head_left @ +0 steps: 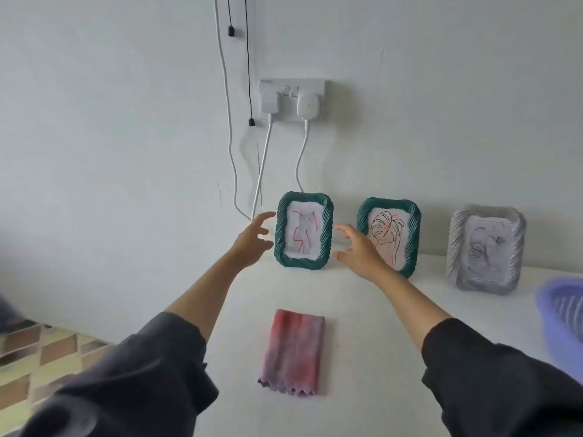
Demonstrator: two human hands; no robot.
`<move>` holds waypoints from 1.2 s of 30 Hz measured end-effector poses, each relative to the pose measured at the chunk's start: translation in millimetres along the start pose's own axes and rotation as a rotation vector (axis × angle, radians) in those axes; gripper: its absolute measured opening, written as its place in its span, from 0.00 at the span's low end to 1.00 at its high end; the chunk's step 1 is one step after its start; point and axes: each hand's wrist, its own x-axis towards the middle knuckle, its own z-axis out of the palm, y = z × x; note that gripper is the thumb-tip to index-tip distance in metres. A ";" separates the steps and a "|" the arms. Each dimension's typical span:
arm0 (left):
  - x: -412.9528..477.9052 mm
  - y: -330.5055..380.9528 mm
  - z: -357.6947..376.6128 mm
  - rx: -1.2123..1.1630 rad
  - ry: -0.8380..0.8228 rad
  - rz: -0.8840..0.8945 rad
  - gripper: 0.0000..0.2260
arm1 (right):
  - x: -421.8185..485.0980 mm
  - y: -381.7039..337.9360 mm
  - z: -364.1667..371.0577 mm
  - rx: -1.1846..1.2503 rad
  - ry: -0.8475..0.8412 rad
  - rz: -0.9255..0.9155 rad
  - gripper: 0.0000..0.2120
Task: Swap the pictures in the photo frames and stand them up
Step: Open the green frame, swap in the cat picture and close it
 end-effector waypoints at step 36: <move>62.4 -14.7 24.7 -0.335 0.219 0.099 0.25 | 51.2 12.0 20.6 0.287 0.254 -0.027 0.27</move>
